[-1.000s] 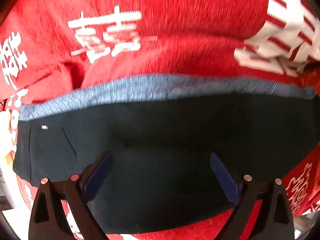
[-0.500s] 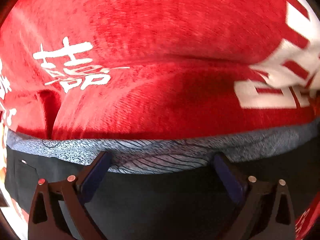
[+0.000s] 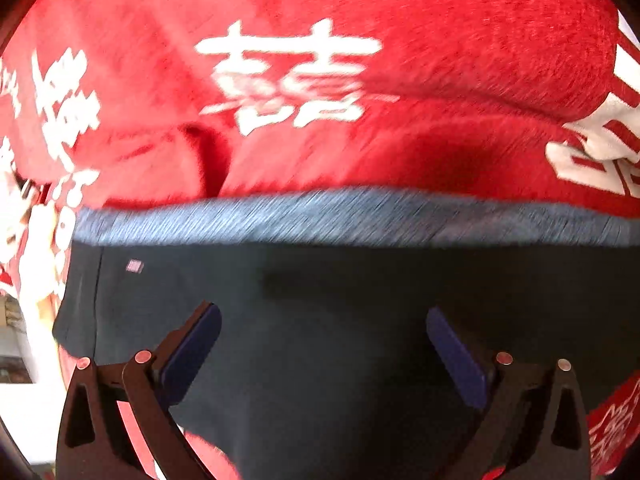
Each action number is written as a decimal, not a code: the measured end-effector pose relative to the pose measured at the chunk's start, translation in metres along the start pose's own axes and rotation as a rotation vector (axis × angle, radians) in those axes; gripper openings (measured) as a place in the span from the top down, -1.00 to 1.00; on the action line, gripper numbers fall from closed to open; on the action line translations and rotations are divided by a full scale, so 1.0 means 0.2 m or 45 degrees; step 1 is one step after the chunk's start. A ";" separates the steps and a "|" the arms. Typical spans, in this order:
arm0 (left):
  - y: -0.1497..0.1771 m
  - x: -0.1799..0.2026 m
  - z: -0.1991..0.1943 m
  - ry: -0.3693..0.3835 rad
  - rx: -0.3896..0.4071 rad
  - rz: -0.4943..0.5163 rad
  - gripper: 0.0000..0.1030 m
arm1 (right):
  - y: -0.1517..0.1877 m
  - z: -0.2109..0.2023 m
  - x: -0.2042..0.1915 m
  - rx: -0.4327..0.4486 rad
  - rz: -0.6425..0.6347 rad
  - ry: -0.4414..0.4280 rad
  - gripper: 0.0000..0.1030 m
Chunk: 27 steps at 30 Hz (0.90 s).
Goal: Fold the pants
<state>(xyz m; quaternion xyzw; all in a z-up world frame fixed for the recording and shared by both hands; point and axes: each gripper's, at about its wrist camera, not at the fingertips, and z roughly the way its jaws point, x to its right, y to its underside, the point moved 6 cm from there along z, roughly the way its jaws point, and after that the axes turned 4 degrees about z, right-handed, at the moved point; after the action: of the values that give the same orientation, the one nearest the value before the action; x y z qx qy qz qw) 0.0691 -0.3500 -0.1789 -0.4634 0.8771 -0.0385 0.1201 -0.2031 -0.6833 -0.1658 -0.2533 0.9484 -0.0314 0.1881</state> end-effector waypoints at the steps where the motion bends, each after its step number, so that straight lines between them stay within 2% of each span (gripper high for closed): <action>1: 0.04 -0.03 0.00 0.003 -0.010 -0.008 -1.00 | 0.03 0.01 -0.03 -0.021 -0.001 -0.029 0.20; 5: 0.14 -0.16 0.00 0.014 -0.030 -0.014 -1.00 | 0.31 0.06 -0.19 -0.135 0.007 -0.157 0.15; 11: 0.24 -0.41 0.02 0.027 -0.033 -0.028 -1.00 | 0.72 0.22 -0.64 -0.319 -0.044 -0.399 0.14; 14: 0.26 -0.59 0.04 0.007 -0.022 -0.020 -1.00 | 0.95 0.39 -0.91 -0.420 -0.033 -0.507 0.14; 17: 0.23 -0.81 0.09 -0.046 0.018 -0.003 -1.00 | 1.12 0.55 -1.12 -0.469 -0.015 -0.559 0.14; 21: 0.24 -1.11 0.24 -0.134 0.024 0.023 -1.00 | 1.22 0.67 -1.22 -0.467 0.020 -0.590 0.14; 25: 0.27 -1.20 0.31 0.056 0.043 0.003 -1.00 | 1.26 0.69 -1.27 -0.436 0.039 -0.610 0.14; 27: 0.27 -1.20 0.32 0.080 0.055 0.015 -1.00 | 1.27 0.68 -1.27 -0.423 0.038 -0.611 0.14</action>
<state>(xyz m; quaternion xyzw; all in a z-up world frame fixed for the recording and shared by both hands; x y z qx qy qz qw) 0.1714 -0.1182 -0.2085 -0.4540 0.8822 -0.0712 0.1027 -0.0673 -0.3322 -0.2448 -0.2669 0.8726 0.1880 0.3634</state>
